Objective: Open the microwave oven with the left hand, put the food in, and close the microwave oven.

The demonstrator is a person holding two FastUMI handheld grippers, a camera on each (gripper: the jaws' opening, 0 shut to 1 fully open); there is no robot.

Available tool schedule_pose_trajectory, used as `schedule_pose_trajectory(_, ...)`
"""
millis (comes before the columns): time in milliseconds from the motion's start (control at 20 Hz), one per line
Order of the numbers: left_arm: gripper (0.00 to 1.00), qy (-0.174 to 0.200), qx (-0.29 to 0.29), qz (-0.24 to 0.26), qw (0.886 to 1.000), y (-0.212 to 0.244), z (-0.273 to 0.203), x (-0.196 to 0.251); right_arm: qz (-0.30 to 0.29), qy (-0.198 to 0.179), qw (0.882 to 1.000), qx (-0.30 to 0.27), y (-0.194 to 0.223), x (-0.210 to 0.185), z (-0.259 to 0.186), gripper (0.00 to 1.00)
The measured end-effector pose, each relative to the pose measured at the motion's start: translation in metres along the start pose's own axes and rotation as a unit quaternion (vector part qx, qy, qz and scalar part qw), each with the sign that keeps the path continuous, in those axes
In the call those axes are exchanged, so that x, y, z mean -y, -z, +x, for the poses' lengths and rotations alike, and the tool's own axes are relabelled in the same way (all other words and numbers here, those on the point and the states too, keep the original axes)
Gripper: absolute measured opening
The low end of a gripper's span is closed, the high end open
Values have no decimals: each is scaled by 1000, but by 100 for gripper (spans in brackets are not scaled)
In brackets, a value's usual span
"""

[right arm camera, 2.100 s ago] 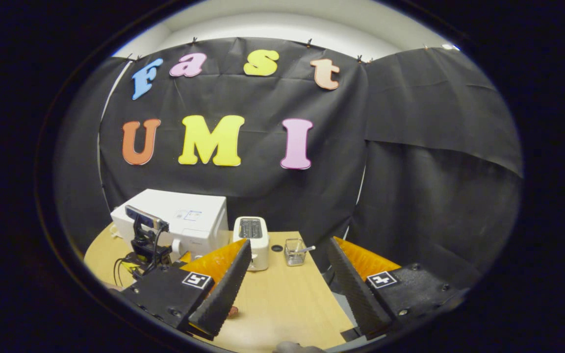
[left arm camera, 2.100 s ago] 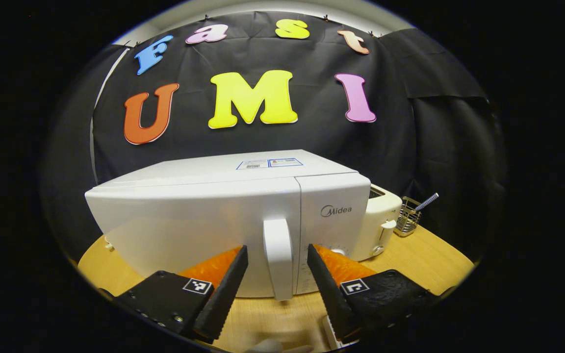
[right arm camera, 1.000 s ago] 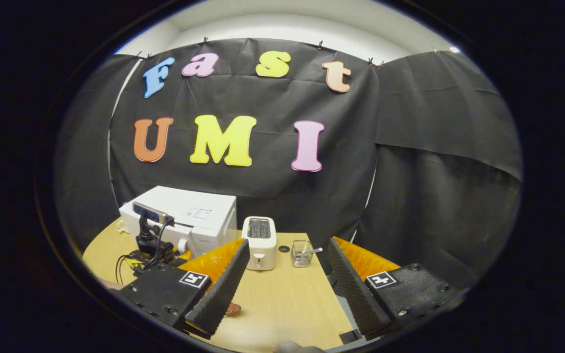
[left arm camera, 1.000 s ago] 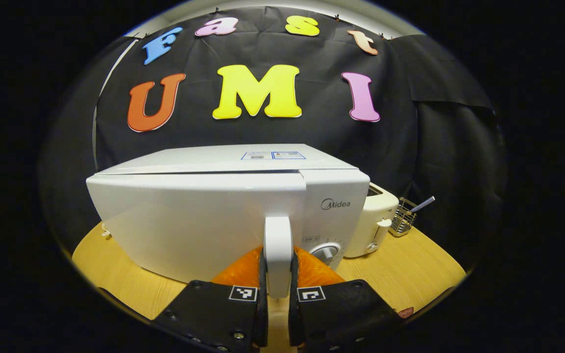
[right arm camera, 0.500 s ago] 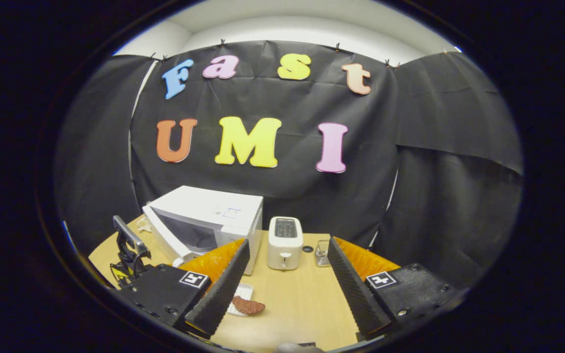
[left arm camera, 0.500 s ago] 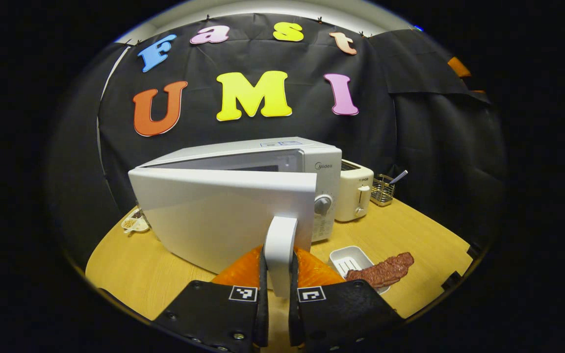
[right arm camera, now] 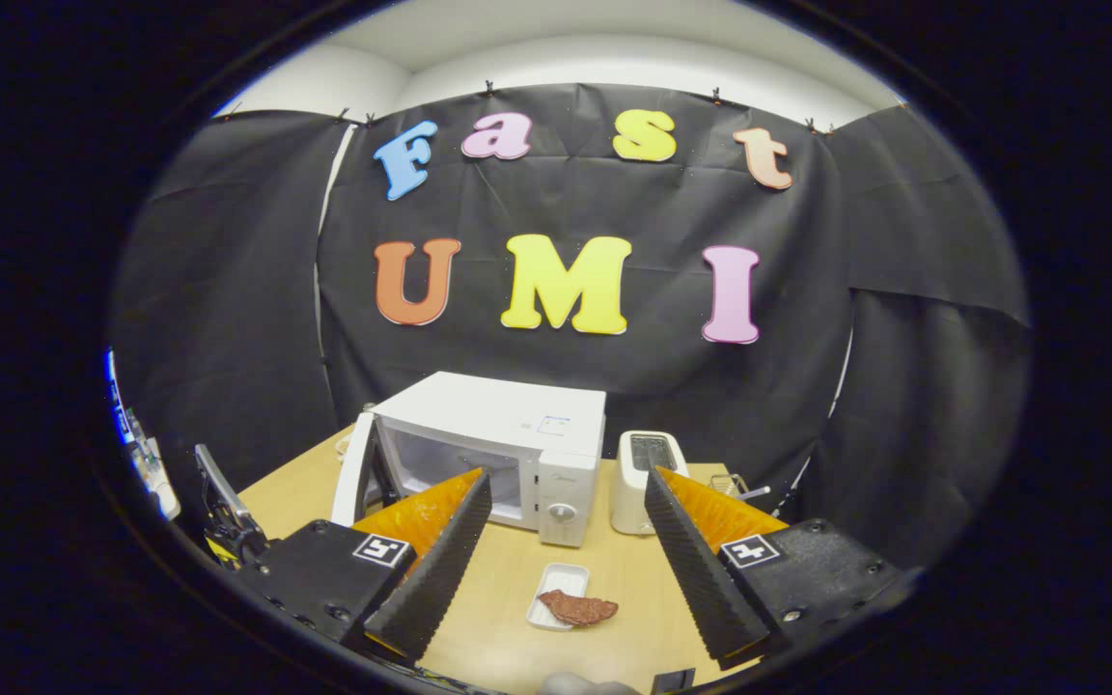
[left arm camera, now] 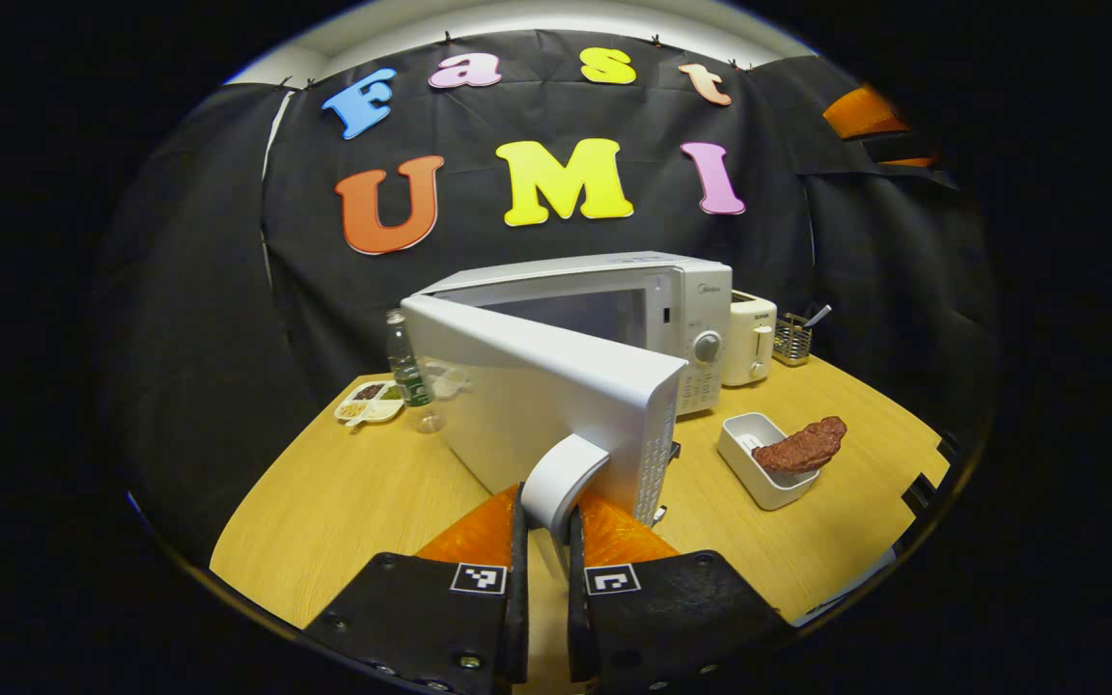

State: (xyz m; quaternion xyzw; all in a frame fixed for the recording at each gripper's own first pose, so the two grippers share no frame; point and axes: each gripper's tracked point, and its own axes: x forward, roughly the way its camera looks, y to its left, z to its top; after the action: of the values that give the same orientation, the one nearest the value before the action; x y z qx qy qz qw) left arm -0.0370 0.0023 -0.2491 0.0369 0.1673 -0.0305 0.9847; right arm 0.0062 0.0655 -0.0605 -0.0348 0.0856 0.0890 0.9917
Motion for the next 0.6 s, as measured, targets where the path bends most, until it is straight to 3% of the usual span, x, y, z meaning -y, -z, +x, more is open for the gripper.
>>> schedule_pose_trajectory(250,16,-46,-19,-17,999,22,-19,-55,-12,-21,1000,-15,15,-32,5,100)
schedule_pose_trajectory(600,14,-39,-28,-65,997,30,-32,-88,-22,-40,999,-26,19,-57,7,100)
